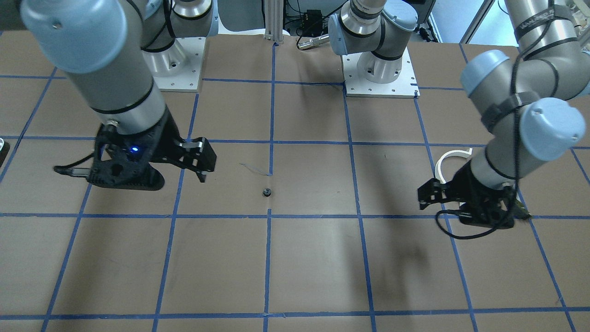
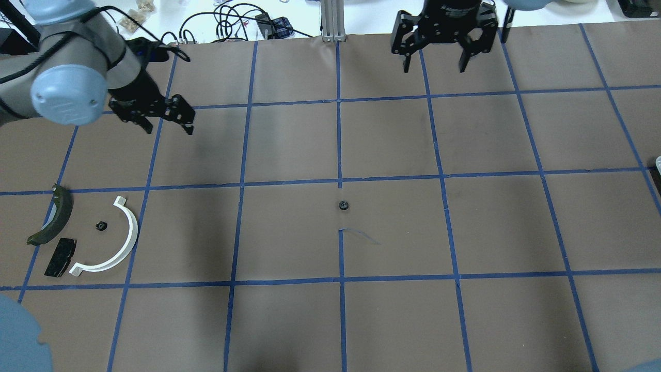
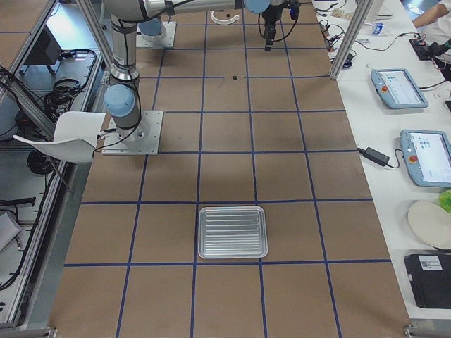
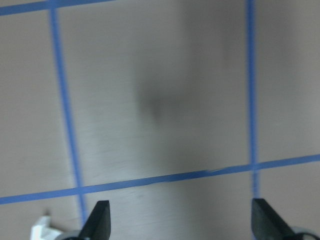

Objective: Place bearing gear from tray to pile

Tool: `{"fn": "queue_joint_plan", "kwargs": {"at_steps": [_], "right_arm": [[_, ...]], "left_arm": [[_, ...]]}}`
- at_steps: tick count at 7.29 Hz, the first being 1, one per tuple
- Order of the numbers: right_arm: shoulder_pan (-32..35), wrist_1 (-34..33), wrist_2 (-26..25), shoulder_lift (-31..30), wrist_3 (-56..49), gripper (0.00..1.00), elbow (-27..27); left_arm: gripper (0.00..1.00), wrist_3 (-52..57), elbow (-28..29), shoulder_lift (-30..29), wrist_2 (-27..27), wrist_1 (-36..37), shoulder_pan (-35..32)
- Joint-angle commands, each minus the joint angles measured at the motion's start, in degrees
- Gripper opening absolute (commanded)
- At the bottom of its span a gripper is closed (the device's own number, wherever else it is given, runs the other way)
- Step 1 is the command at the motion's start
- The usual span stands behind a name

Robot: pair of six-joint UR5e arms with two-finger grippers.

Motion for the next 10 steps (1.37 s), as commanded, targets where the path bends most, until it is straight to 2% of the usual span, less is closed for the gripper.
{"fn": "queue_joint_plan", "kwargs": {"at_steps": [1, 2, 3, 4, 5, 7, 8, 9, 10], "right_arm": [[-2.98, 5.02, -1.84, -3.23, -5.27, 0.86, 1.13], [-3.51, 4.68, -2.01, -5.15, -5.47, 0.77, 4.37], [-3.6, 0.58, -1.92, -8.22, -5.38, 0.76, 9.01], [-3.51, -8.07, -1.84, -10.86, -4.94, 0.78, 15.24], [-3.16, -18.95, -1.84, -12.45, -4.51, 1.0, 19.39], [-3.25, -20.12, -1.92, -12.64, -3.89, 1.0, 19.52], [-3.25, -18.98, -0.62, -12.47, 2.64, 1.0, 18.82], [-3.51, -14.27, -0.6, -12.21, 4.71, 1.0, 17.51], [-3.43, -7.79, -0.78, -11.16, 4.73, 1.0, 13.32]], "left_arm": [[1.0, -9.57, 0.23, -2.93, -0.84, 2.63, -11.46], [1.0, -13.77, -0.03, -4.6, -1.01, 5.44, -14.99], [1.0, -15.64, -1.16, -6.18, -1.01, 8.86, -17.98], [1.0, -17.31, -2.83, -7.94, -1.27, 12.81, -20.27], [1.0, -17.94, -3.97, -9.09, -2.75, 13.89, -21.34], [1.0, -20.31, -4.95, -10.5, -3.03, 15.99, -24.76], [1.0, -20.4, -6.0, -11.2, -3.03, 18.01, -26.26], [1.0, -20.4, -7.23, -11.9, -3.03, 19.77, -26.62], [1.0, -21.62, -8.2, -11.91, -3.12, 20.49, -27.23]]}}
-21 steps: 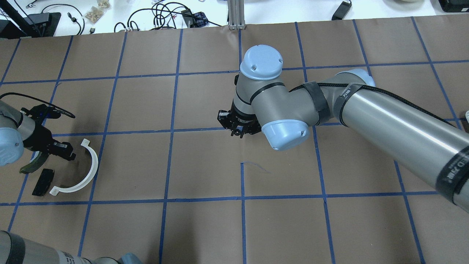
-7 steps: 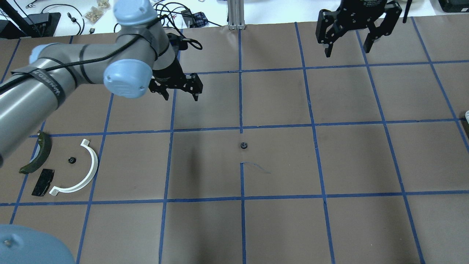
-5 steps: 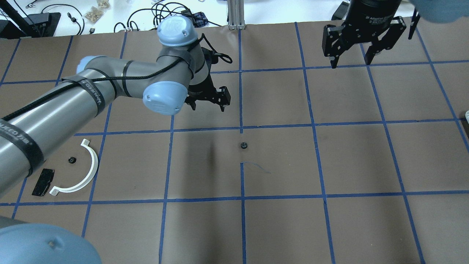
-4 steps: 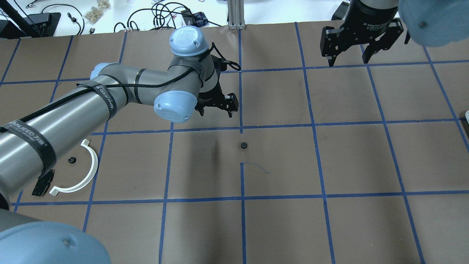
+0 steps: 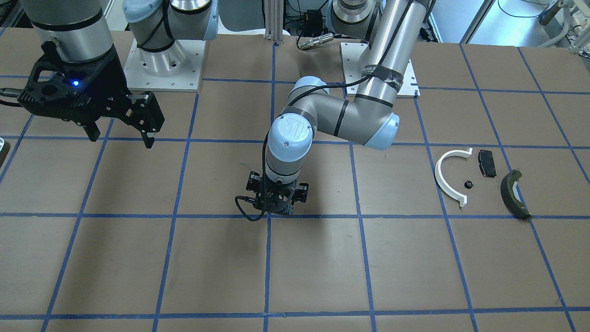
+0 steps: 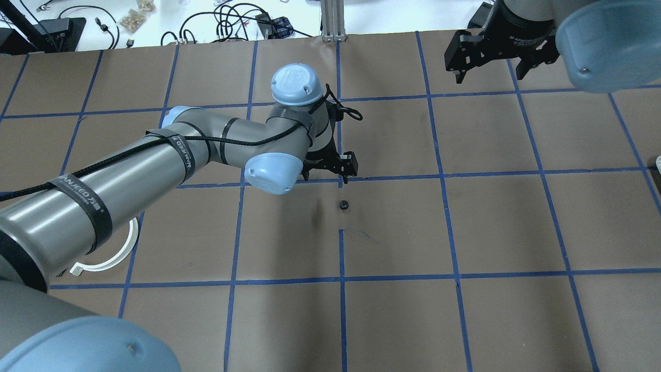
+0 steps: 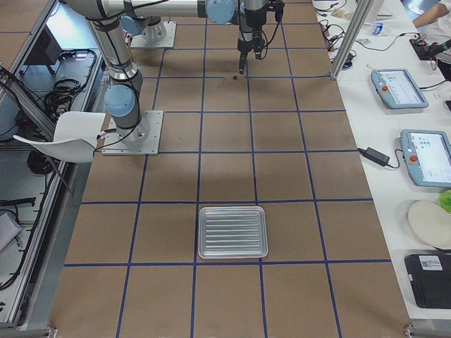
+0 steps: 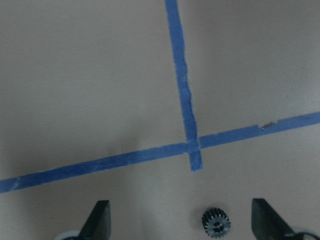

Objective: Place bearing gear from tray to pile

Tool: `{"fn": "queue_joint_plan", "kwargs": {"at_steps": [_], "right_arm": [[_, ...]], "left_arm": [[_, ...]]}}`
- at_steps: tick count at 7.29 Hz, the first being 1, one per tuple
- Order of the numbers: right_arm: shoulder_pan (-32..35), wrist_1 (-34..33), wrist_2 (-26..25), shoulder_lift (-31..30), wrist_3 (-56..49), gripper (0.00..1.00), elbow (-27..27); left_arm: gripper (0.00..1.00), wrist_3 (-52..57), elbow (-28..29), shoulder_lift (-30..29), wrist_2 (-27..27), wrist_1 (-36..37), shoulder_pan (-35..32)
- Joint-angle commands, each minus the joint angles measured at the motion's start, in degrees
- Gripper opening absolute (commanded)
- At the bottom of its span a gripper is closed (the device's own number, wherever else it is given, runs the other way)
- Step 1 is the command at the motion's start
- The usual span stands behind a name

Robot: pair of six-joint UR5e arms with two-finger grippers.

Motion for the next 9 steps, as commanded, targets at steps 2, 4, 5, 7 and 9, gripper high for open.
{"fn": "queue_joint_plan", "kwargs": {"at_steps": [2, 4, 5, 7, 9], "right_arm": [[0.15, 11.71, 0.12, 3.77, 1.31, 1.0, -8.17], [0.15, 11.36, 0.29, 3.95, 1.22, 1.0, -8.18], [0.15, 11.45, 0.29, 3.86, 1.22, 1.0, -8.18], [0.33, 11.54, 0.38, 4.04, 1.22, 1.0, -8.09], [0.33, 11.36, 0.38, 4.21, 1.22, 1.0, -8.0]], "left_arm": [[1.0, -1.3, -2.41, -0.35, 0.02, 1.51, -1.37], [0.87, -0.61, -2.42, -0.35, -0.07, 1.43, -1.37], [0.76, -0.43, -2.33, -0.35, -0.16, 1.51, -1.28], [0.75, -0.43, -1.89, -0.35, -0.07, 1.51, -1.28], [0.68, -0.51, -2.06, -0.44, -0.07, 1.51, -1.28]]}}
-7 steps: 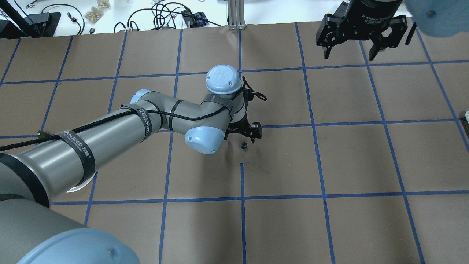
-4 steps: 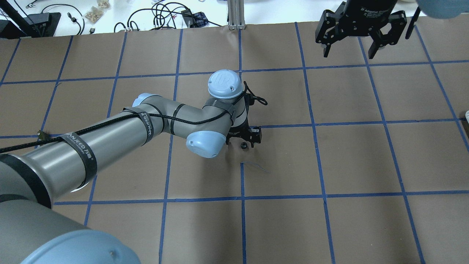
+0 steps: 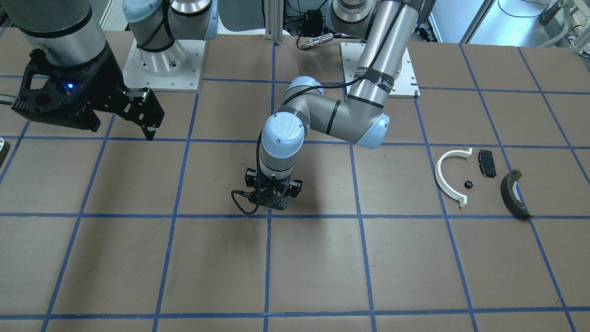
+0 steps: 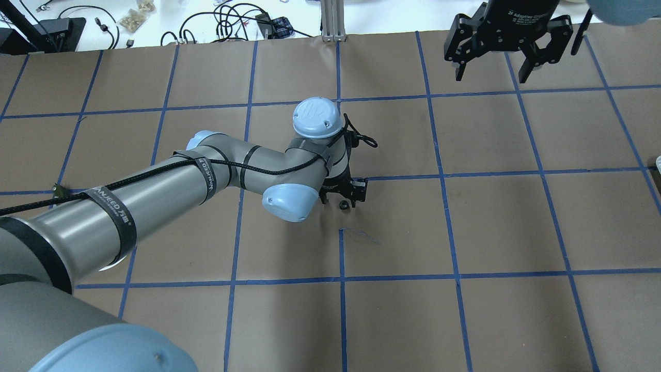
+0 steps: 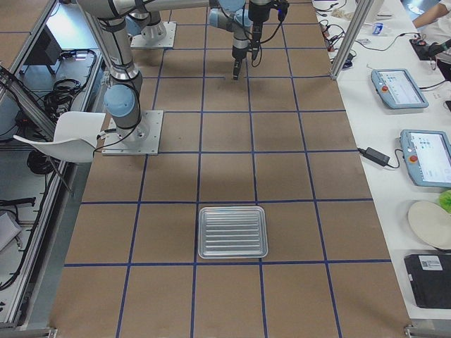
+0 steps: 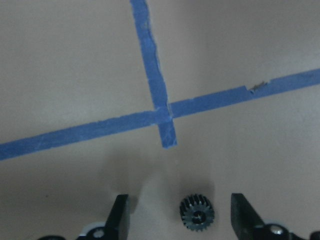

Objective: Place bearing gear from tray to pile

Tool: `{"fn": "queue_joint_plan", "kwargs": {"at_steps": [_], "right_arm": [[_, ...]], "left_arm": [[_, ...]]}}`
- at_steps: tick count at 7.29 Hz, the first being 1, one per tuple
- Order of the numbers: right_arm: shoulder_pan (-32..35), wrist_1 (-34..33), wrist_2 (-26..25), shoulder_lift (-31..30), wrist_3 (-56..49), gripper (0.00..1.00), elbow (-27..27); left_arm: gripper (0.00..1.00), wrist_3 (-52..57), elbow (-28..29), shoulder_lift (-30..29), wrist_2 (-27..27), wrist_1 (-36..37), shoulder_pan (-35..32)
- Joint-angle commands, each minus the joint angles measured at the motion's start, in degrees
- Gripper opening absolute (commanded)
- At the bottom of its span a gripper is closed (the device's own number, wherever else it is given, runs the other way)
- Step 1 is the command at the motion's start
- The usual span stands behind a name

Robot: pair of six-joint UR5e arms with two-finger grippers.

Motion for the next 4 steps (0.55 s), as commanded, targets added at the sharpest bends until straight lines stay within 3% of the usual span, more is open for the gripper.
{"fn": "queue_joint_plan", "kwargs": {"at_steps": [1, 3, 4], "right_arm": [[0.03, -0.26, 0.0, 0.11, 0.0, 1.0, 0.41], [0.03, -0.61, 0.0, 0.11, 0.09, 1.0, 0.59], [0.03, -1.14, 0.0, 0.11, 0.0, 1.0, 0.5]], "left_arm": [[0.68, -0.15, -0.18, -0.23, 0.01, 0.0, 0.0], [0.67, -0.15, 0.17, -0.76, 0.01, 0.09, 0.0], [0.37, 0.11, 0.17, -0.85, 0.01, 0.0, 0.0]]}}
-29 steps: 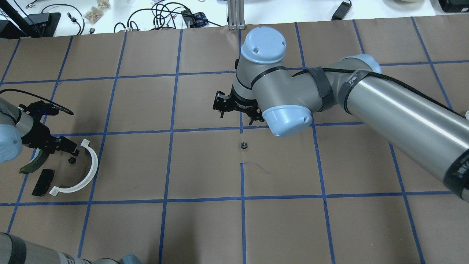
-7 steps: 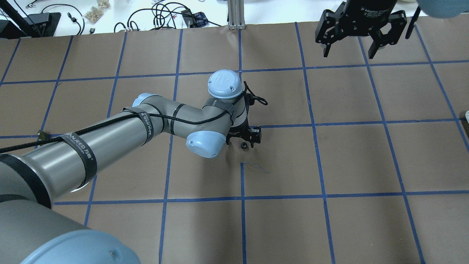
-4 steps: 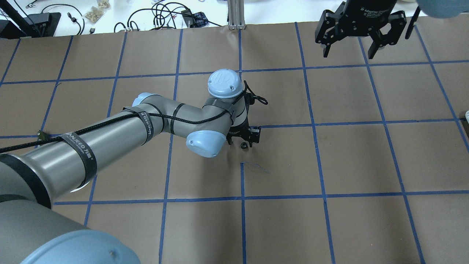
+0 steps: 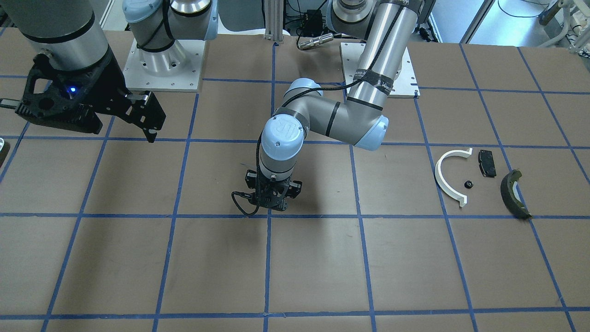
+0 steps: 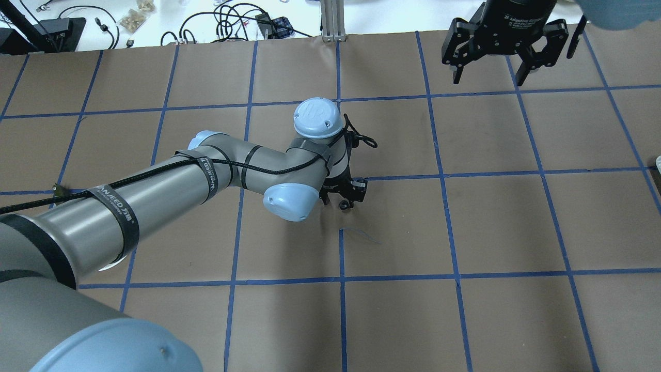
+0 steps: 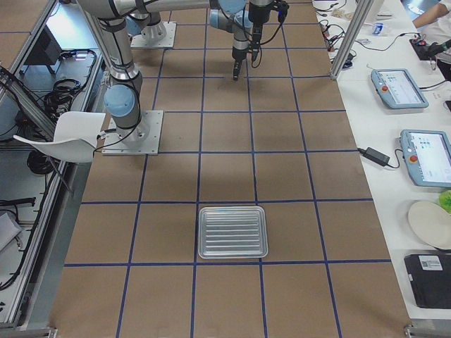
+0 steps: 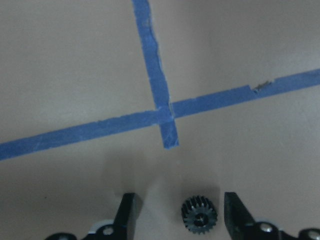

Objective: Place bearing gear from tray to pile

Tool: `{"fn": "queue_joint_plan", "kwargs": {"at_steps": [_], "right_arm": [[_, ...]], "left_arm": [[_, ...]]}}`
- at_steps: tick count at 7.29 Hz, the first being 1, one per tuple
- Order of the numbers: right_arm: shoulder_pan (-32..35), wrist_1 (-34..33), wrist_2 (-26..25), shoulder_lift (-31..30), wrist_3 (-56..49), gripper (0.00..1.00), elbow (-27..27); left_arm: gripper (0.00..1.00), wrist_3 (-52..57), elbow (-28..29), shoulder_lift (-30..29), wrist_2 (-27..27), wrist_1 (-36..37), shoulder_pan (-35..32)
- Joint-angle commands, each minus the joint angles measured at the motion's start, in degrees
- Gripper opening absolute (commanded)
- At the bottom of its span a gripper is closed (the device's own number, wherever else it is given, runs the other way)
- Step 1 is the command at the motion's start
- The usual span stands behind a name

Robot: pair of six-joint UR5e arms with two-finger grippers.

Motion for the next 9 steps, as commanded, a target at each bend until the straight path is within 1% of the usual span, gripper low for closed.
{"fn": "queue_joint_plan", "kwargs": {"at_steps": [1, 4, 5, 6, 7, 8, 9], "right_arm": [[0.0, -0.74, 0.0, 0.72, -0.06, 1.0, -0.11], [0.0, -0.74, 0.0, 0.82, -0.06, 1.0, -0.81], [0.0, -0.74, -0.17, 0.9, -0.15, 1.0, -0.72], [0.0, -0.91, -0.96, 1.34, -0.32, 1.0, -0.72], [0.0, -0.92, -0.97, 1.69, -0.32, 1.0, -1.16], [-0.09, -0.92, -0.53, 1.78, -0.41, 1.0, -2.12], [0.0, -0.92, -0.27, 1.96, -0.5, 1.0, -2.91]], "left_arm": [[0.0, 0.2, 0.07, -0.18, 0.0, 0.05, 0.0], [0.0, 1.34, 0.68, 1.04, -0.18, 0.05, 0.61], [0.0, 2.56, 1.9, 2.1, 0.17, -1.0, 2.0], [0.0, 3.62, 3.74, 2.98, 0.08, -4.49, 5.5], [0.0, 7.89, 7.07, 4.12, 0.34, -10.53, 9.1], [0.0, 13.07, 12.15, 5.26, 1.22, -20.16, 14.01], [0.0, 18.95, 17.85, 5.88, 4.1, -29.04, 20.5]]}}
